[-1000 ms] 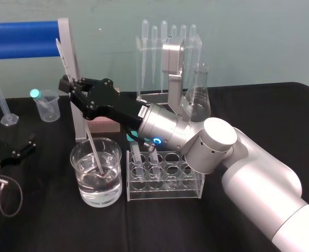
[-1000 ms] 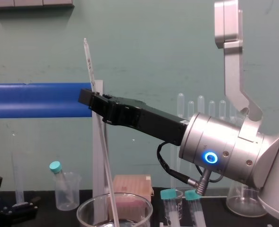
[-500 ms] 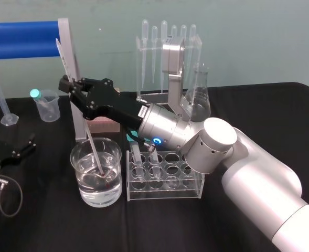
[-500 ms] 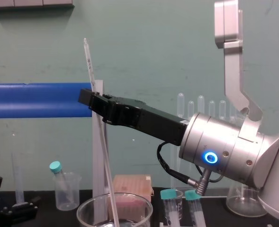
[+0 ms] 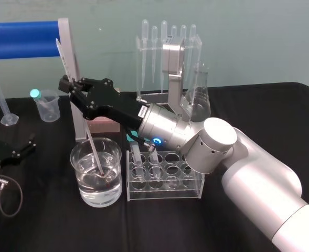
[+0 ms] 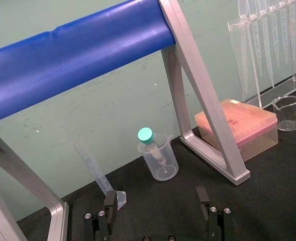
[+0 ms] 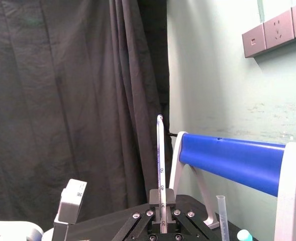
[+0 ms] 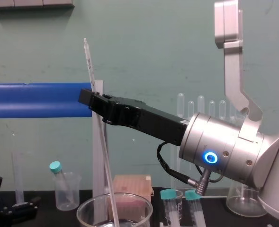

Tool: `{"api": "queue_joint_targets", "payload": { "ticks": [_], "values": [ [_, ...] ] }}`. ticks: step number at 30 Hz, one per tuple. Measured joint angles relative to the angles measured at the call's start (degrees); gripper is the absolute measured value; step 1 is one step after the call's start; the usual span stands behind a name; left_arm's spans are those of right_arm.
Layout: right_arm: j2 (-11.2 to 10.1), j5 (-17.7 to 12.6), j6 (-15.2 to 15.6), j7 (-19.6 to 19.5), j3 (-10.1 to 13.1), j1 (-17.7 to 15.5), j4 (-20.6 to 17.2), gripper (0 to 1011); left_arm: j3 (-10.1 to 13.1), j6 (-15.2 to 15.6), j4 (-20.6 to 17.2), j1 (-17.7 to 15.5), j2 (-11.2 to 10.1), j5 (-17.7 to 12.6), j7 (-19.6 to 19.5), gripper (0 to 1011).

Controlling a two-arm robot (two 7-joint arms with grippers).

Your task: Hold the thermometer with one hand and immerse one end into the beaker, then reinsert it into the test tube rack.

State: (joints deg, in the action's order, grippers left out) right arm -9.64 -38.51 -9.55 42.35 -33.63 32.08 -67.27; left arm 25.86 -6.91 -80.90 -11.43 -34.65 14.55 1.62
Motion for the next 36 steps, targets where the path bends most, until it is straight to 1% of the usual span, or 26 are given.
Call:
{"api": "queue_joint_targets", "payload": {
  "ticks": [36],
  "values": [
    [0.0, 0.0, 0.0, 0.0, 0.0, 0.0, 0.0, 57, 0.0, 0.0, 0.0, 0.0, 0.0, 0.0, 0.0, 1008]
  ]
}}
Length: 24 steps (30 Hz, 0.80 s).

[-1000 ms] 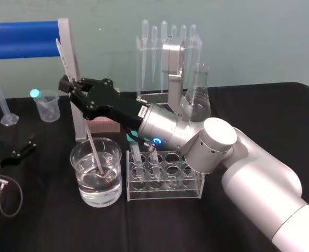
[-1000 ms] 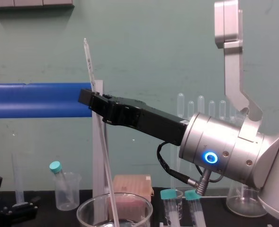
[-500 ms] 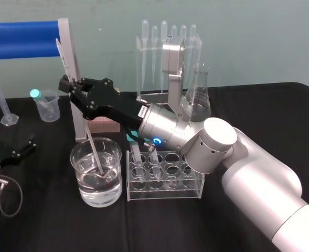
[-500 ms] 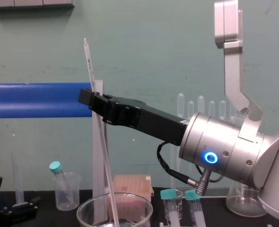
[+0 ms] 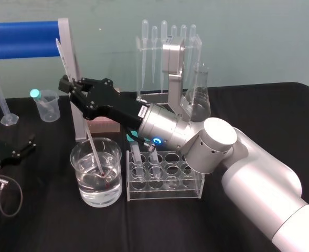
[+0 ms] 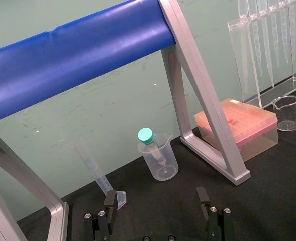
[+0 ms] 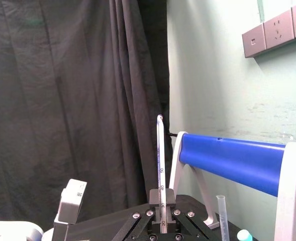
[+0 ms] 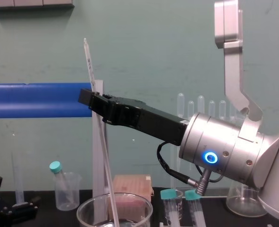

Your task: Hold the thermometer with one hand and immerse one end into the beaker, then reinsert it into the test tube rack.

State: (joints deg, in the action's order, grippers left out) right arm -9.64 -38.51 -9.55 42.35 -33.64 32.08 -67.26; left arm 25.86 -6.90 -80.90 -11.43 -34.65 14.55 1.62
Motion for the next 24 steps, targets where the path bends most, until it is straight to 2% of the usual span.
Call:
{"api": "queue_joint_targets", "payload": {
  "ticks": [24],
  "values": [
    [0.0, 0.0, 0.0, 0.0, 0.0, 0.0, 0.0, 57, 0.0, 0.0, 0.0, 0.0, 0.0, 0.0, 0.0, 1008]
  ]
}}
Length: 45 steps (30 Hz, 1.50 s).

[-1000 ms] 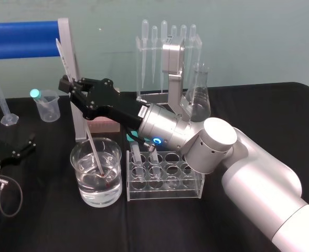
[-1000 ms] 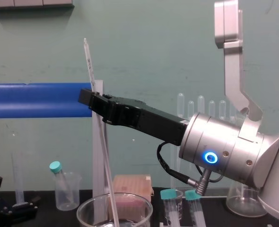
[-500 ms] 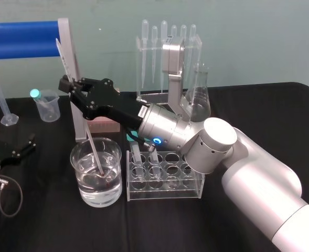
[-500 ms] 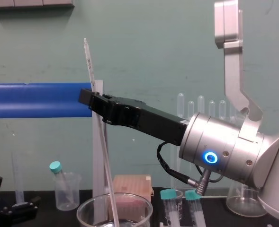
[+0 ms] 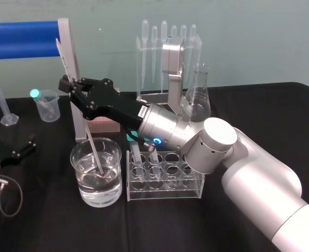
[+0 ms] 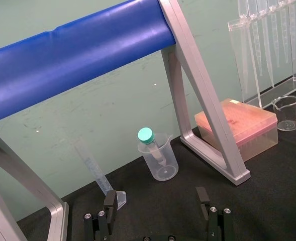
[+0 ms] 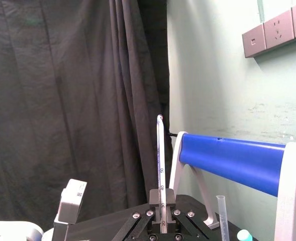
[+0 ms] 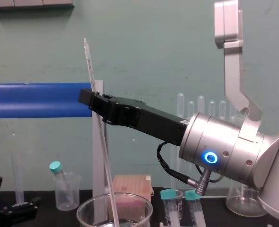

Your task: Hold the thermometer with one hand and immerse one end into the beaker, then reinsert it into the test tube rack.

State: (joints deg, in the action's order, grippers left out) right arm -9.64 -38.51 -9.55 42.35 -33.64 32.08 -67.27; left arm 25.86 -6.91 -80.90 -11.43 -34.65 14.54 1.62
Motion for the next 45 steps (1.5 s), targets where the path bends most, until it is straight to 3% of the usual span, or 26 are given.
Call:
{"api": "queue_joint_targets", "payload": {
  "ticks": [45],
  "values": [
    [0.0, 0.0, 0.0, 0.0, 0.0, 0.0, 0.0, 57, 0.0, 0.0, 0.0, 0.0, 0.0, 0.0, 0.0, 1008]
  ]
}}
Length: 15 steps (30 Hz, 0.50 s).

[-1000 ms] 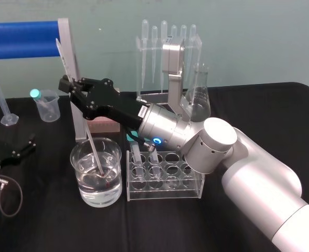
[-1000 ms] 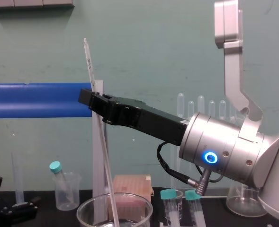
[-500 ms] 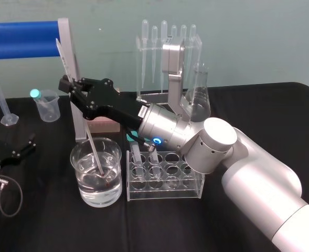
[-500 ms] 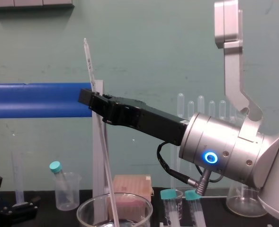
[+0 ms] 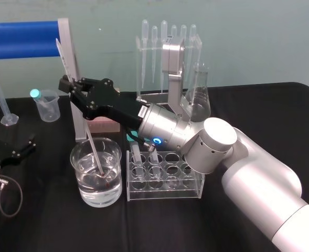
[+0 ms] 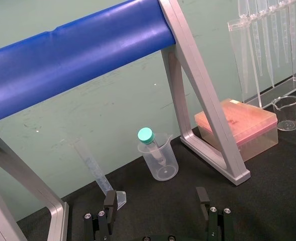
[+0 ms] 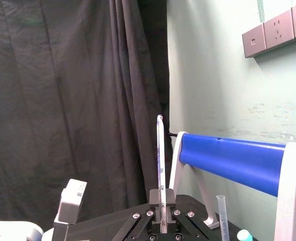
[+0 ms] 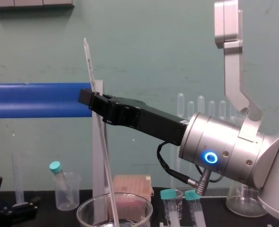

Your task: Hold the thermometer with one hand and immerse one end into the beaker, then reinsert it into the test tube rack.

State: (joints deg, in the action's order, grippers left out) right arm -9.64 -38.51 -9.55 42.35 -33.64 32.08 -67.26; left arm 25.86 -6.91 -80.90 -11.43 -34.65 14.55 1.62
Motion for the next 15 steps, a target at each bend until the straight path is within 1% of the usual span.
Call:
{"api": "queue_joint_targets", "payload": {
  "ticks": [15],
  "values": [
    [0.0, 0.0, 0.0, 0.0, 0.0, 0.0, 0.0, 57, 0.0, 0.0, 0.0, 0.0, 0.0, 0.0, 0.0, 1008]
  ]
}}
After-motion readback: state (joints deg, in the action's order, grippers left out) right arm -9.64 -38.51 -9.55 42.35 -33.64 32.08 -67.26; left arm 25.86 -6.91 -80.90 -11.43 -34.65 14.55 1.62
